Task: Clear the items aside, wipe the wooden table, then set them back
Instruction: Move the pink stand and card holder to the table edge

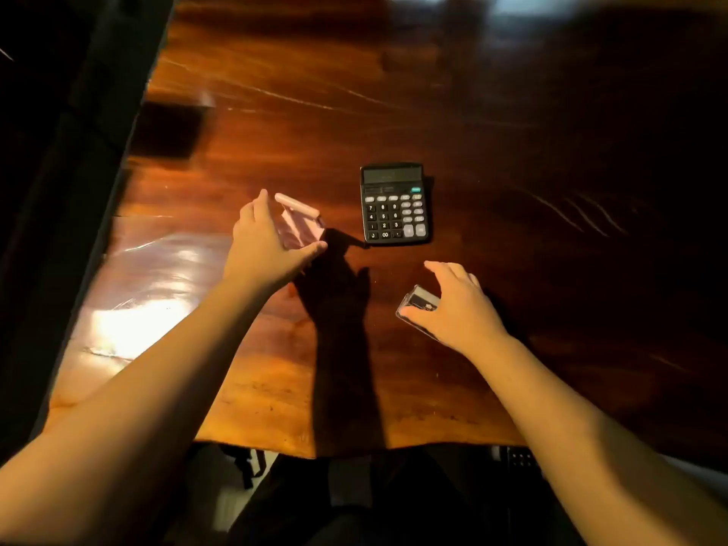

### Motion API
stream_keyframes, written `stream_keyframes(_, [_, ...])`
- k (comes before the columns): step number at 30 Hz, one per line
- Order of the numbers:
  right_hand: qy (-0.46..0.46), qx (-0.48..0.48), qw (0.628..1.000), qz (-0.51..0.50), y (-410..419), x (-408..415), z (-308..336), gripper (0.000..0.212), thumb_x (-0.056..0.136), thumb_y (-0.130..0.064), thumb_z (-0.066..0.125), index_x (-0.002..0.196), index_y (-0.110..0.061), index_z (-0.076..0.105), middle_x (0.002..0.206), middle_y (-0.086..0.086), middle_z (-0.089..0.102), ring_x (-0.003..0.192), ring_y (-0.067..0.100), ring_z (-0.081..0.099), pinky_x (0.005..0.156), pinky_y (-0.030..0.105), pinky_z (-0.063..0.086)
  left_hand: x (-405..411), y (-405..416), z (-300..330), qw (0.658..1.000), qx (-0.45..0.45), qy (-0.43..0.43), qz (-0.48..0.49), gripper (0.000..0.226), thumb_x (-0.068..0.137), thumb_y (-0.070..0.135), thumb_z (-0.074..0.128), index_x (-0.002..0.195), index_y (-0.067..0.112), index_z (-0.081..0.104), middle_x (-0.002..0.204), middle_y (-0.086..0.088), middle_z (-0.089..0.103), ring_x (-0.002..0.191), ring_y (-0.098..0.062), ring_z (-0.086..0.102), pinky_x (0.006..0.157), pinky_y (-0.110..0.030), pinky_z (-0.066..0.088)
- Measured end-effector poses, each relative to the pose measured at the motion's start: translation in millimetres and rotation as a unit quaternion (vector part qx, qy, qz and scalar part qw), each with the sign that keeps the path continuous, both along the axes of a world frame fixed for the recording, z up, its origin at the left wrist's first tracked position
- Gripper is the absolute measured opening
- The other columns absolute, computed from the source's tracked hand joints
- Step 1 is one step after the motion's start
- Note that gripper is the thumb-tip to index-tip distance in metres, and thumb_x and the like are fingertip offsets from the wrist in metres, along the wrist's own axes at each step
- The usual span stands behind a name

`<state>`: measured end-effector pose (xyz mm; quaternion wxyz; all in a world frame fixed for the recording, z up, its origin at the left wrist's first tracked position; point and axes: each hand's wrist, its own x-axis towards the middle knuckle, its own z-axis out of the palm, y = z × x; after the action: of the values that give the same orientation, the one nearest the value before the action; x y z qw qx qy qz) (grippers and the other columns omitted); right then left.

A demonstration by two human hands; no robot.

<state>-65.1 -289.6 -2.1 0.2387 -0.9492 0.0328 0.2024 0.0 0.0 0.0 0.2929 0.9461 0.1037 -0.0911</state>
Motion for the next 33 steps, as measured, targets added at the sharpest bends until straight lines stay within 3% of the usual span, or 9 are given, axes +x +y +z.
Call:
stream_keyframes(3, [0.024,-0.031,0.999,-0.006,-2.1,-6.8,-15.3,0.090,0.078,-0.053,0.080,0.153,-0.026,0.037,0.151,-0.001,0.044,0.135,0.025,0.042,0.102,0.045,0.047,5.5,-3.3,-14.0,1.000,0.003,-0.002,0.009,0.129,0.064,0.064,0.083,0.158,0.010,0.013,0.161,-0.013,0.024,0.147,-0.034,0.026,0.116,-0.049,0.033])
stream_keyframes(6, [0.047,-0.053,0.997,-0.001,-4.8,-15.3,-32.0,0.088,0.080,-0.049,0.081,0.152,-0.025,0.038,0.147,0.001,0.047,0.131,0.025,0.044,0.100,0.044,0.049,7.7,-5.5,-27.8,1.000,0.007,0.003,0.010,0.122,0.060,0.058,0.087,0.154,0.016,0.021,0.153,-0.012,0.035,0.139,-0.033,0.037,0.110,-0.052,0.042])
stream_keyframes(11, [0.010,-0.074,0.997,-0.003,-8.2,-18.1,-46.3,0.059,0.087,-0.036,0.077,0.138,-0.024,0.051,0.132,0.002,0.055,0.121,0.024,0.049,0.089,0.037,0.050,4.7,-3.5,-39.0,1.000,-0.001,0.003,0.020,0.102,0.064,0.048,0.084,0.146,0.016,0.034,0.140,-0.012,0.048,0.129,-0.033,0.047,0.100,-0.050,0.049])
stream_keyframes(15, [-0.015,-0.069,0.998,0.003,-6.8,-17.9,-46.4,0.046,0.088,-0.030,0.076,0.129,-0.022,0.057,0.123,0.001,0.058,0.116,0.022,0.053,0.089,0.036,0.050,1.1,-1.5,-36.9,0.999,-0.022,-0.013,0.019,0.085,0.066,0.047,0.075,0.138,0.015,0.043,0.130,-0.011,0.050,0.122,-0.030,0.047,0.094,-0.048,0.050])
stream_keyframes(21, [-0.025,-0.035,0.999,0.029,8.8,-8.3,-31.2,0.045,0.089,-0.032,0.075,0.130,-0.024,0.058,0.121,-0.004,0.060,0.113,0.018,0.055,0.086,0.035,0.051,-17.3,21.7,-28.4,0.997,-0.061,-0.017,0.048,0.082,0.067,0.052,0.078,0.134,0.019,0.044,0.126,-0.005,0.053,0.111,-0.024,0.058,0.092,-0.047,0.055])
stream_keyframes(25, [-0.034,-0.009,0.997,0.064,40.0,8.8,-13.9,0.047,0.089,-0.030,0.076,0.132,-0.027,0.058,0.120,-0.007,0.062,0.112,0.017,0.056,0.089,0.035,0.049,-38.4,56.2,-22.1,0.993,-0.077,-0.019,0.092,0.087,0.068,0.054,0.080,0.138,0.020,0.042,0.131,-0.005,0.055,0.113,-0.022,0.059,0.093,-0.047,0.056])
stream_keyframes(27, [-0.035,0.008,0.996,0.081,63.3,18.8,-5.1,0.047,0.088,-0.028,0.076,0.132,-0.029,0.058,0.120,-0.009,0.063,0.112,0.015,0.057,0.092,0.038,0.050,-52.9,76.7,-19.7,0.988,-0.082,-0.037,0.125,0.083,0.069,0.051,0.081,0.136,0.021,0.044,0.130,-0.004,0.057,0.113,-0.021,0.060,0.093,-0.040,0.055])
stream_keyframes(30, [-0.041,0.024,0.991,0.124,107.0,32.5,4.9,0.045,0.087,-0.028,0.077,0.128,-0.030,0.059,0.117,-0.010,0.064,0.108,0.015,0.059,0.092,0.040,0.052,-78.3,110.6,-14.5,0.977,-0.088,-0.075,0.181,0.061,0.070,0.042,0.083,0.120,0.028,0.051,0.110,0.008,0.060,0.096,-0.010,0.061,0.077,-0.020,0.048])
stream_keyframes(33, [-0.054,0.022,0.982,0.179,145.4,44.6,10.5,0.047,0.089,-0.028,0.076,0.132,-0.027,0.058,0.120,-0.006,0.065,0.111,0.018,0.060,0.094,0.042,0.052,-97.9,137.3,-8.2,0.964,-0.106,-0.094,0.224,0.051,0.070,0.033,0.084,0.113,0.027,0.057,0.099,0.012,0.066,0.087,0.000,0.065,0.075,-0.022,0.052])
